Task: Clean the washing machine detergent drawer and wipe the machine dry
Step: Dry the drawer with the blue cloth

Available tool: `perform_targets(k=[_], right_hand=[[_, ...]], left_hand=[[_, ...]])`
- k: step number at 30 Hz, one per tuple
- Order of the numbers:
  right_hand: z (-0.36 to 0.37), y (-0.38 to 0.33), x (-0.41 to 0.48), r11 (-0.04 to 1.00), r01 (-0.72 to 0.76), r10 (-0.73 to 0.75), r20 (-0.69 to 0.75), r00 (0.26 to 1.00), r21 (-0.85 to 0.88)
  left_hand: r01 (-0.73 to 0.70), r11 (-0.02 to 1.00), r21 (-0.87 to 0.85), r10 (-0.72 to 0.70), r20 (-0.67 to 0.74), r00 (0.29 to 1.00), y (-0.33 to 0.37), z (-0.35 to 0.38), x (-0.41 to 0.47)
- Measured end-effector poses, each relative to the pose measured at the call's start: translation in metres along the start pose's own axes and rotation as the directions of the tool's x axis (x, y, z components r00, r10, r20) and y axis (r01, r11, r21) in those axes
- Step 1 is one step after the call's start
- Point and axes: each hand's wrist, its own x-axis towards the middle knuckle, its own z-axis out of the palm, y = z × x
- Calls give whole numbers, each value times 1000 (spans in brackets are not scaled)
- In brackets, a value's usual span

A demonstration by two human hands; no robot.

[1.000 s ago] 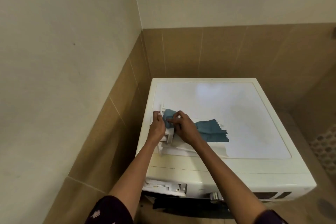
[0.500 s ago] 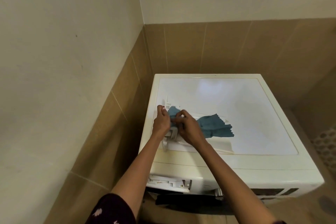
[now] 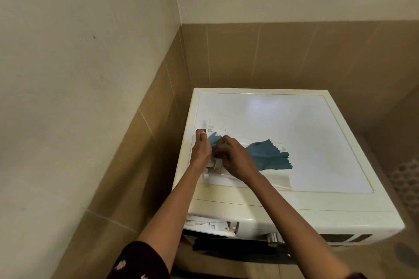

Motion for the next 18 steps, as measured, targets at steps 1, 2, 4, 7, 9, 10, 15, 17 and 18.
perform_targets(k=[1,2,4,7,9,10,15,17,18], right_hand=[[1,3,8,1000,-20,20,-26,999,-23],[3,5,16,998,-55,53,-64,997,-34],[10,10,33,991,-128,122,-131,984,-45],[19,15,50,975,-213,202,-160,966,-57],[18,18,53,966,-259,253,-161,954,-18],[16,20,51,966,-256,255,-160,954,17],[11,8,0,994,-90,96,-119,988,54],[14,9,-20,989,-11,27,-106,994,147],[14,14,-25,982,21,-5,-87,996,186]], left_hand=[[-5,1000,16,5,-2,1000,0,0,-1],[-15,999,36,15,-4,1000,0,0,-2],[-35,996,77,36,-6,999,0,-1,-3],[-44,994,104,46,-10,999,1,-2,-5],[-47,994,97,48,-8,999,2,-2,-6],[-47,994,94,48,-8,999,2,-1,-7],[-54,993,105,58,-43,997,2,-1,-5],[-43,992,121,49,-47,998,2,-1,-3],[-37,991,128,43,-48,998,3,0,-3]])
